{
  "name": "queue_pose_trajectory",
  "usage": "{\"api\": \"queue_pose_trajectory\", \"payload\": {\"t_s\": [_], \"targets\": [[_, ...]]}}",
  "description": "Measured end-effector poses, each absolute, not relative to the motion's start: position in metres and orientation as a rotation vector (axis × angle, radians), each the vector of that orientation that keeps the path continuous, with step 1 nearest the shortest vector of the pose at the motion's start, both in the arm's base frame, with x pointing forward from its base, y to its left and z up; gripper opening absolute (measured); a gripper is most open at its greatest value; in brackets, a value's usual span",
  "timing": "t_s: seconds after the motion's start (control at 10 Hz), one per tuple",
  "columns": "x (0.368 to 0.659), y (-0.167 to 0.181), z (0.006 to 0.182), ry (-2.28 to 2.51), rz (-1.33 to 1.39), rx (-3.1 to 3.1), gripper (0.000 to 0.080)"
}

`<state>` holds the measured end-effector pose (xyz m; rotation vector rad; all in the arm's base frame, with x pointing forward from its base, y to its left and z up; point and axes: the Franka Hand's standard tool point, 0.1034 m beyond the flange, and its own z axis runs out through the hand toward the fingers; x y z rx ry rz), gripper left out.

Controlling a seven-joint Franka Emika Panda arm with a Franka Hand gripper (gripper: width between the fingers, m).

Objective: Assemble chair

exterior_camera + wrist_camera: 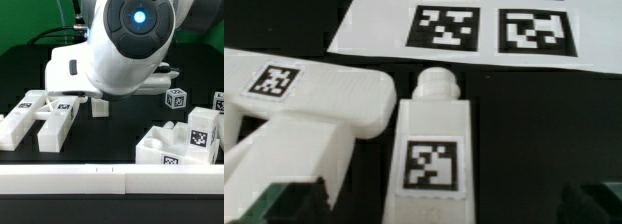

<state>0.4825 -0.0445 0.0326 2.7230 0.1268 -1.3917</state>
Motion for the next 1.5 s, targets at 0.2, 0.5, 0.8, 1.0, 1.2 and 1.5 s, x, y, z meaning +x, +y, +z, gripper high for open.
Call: {"api": "queue_pose_trajectory", "payload": {"t_s": [0.2, 0.5, 0.8, 1.0, 1.2, 1.5], "targets": [[0.482, -0.049, 0.026, 0.121, -1.381, 2.729, 0.0648], [0.481, -0.051, 0.018, 0.12, -1.378, 2.73, 0.0648], [0.48, -0.051, 0.012, 0.123, -1.378, 2.728, 0.0648], [0.478, -0.055, 0.01, 0.114, -1.382, 2.729, 0.0623], [0.478, -0.054, 0.01, 0.105, -1.379, 2.726, 0.0296], [0.48, -0.049, 0.013, 0.099, -1.365, 2.721, 0.0296]]}}
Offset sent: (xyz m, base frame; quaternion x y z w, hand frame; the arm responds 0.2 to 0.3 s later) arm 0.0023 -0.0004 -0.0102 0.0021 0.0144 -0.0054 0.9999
